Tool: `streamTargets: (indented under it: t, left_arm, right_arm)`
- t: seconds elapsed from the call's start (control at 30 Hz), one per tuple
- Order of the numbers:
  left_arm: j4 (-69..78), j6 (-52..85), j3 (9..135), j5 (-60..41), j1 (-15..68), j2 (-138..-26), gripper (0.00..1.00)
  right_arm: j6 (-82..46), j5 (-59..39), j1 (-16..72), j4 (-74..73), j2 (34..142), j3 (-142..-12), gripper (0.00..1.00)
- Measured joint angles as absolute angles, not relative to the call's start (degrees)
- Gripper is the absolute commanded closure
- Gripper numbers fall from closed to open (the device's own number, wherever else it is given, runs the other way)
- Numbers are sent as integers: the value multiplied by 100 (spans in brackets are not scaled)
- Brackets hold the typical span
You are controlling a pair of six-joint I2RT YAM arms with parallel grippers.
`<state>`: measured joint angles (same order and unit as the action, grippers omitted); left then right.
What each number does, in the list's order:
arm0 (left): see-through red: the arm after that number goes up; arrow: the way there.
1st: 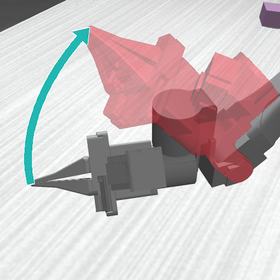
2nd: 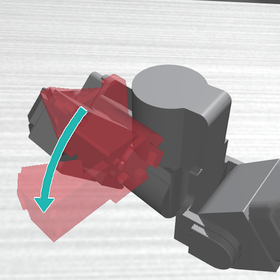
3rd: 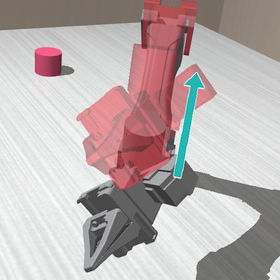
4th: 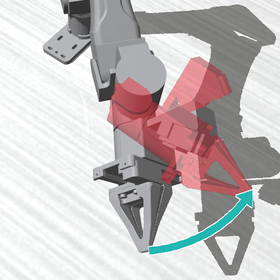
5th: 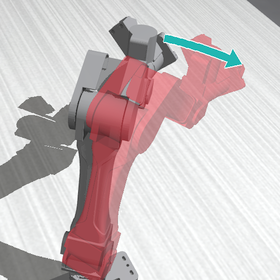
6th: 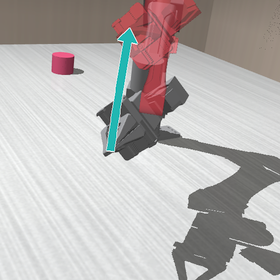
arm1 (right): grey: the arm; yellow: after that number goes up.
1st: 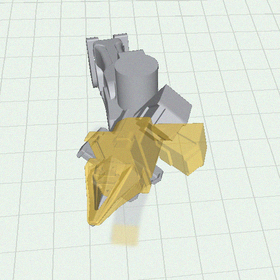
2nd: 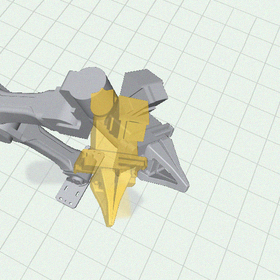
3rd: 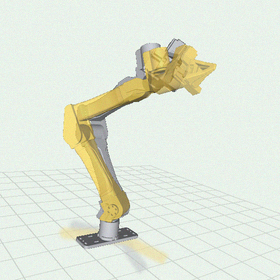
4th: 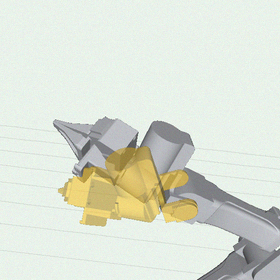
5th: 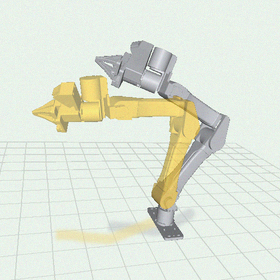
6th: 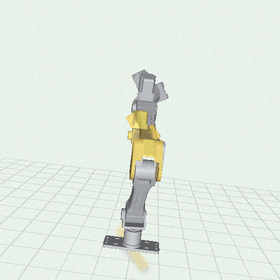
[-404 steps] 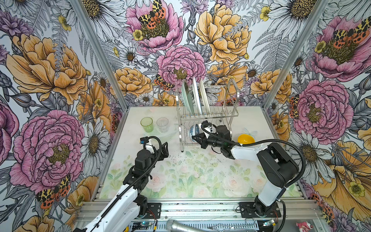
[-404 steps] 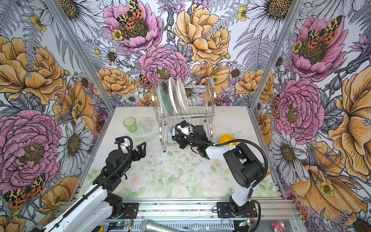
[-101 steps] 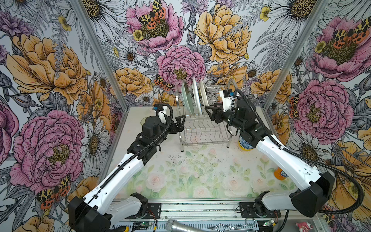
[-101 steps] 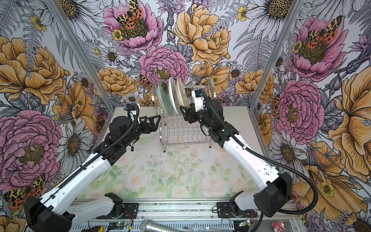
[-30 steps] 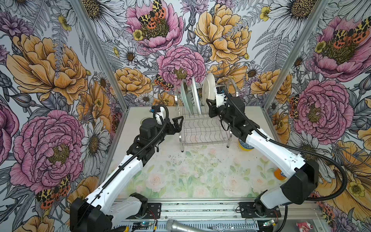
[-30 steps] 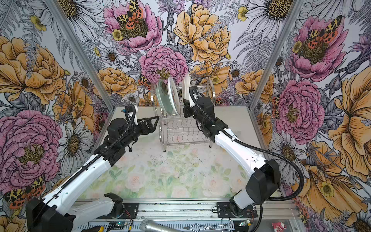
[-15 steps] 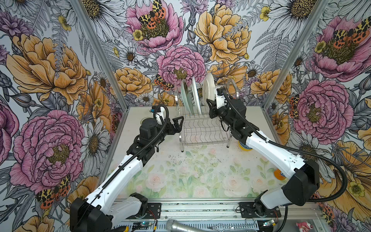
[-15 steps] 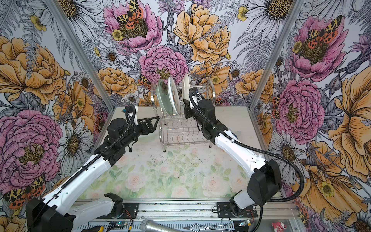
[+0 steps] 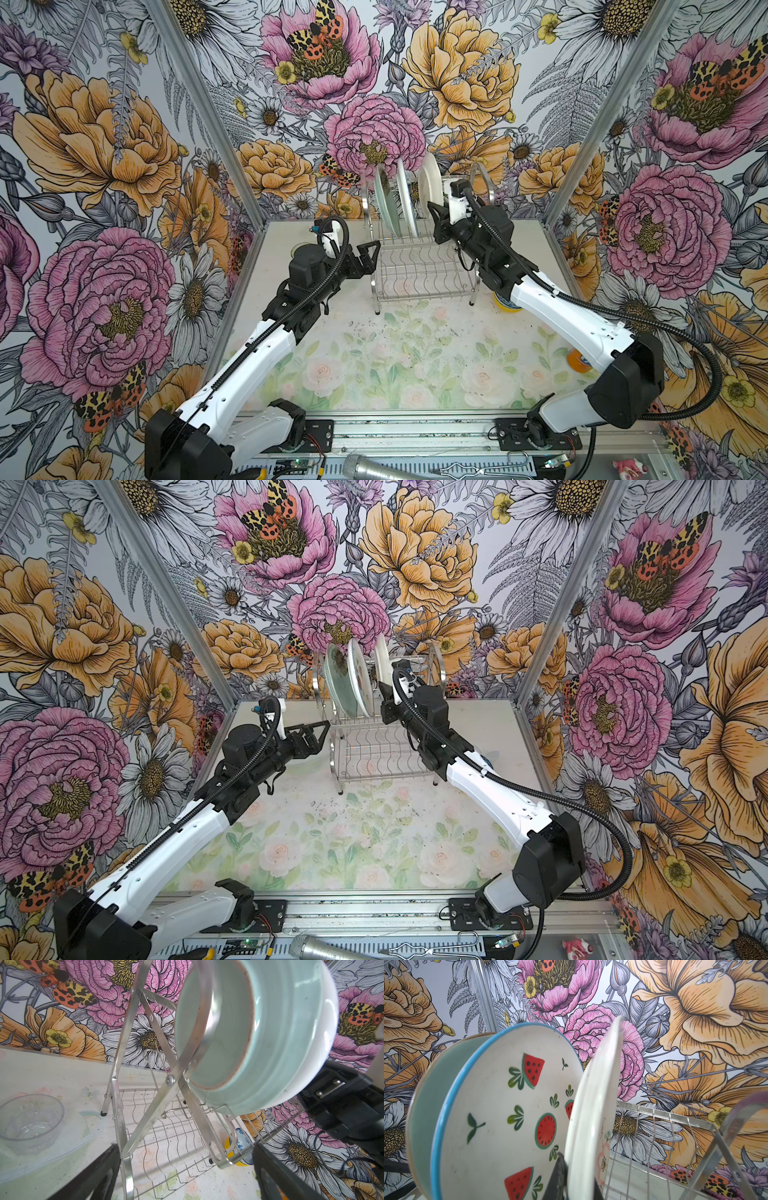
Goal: Unload the mixed dishes from the dish rack
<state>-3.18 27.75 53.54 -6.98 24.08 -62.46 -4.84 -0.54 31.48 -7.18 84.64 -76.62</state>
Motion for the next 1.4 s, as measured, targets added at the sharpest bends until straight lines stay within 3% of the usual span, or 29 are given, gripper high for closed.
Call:
streamTargets:
  t: [1.4]
  left_arm:
    - [-364,2862,5269,-696,2408,-6226,1]
  right_arm:
    - [-117,-386,3157,-969,8178,-7669,100]
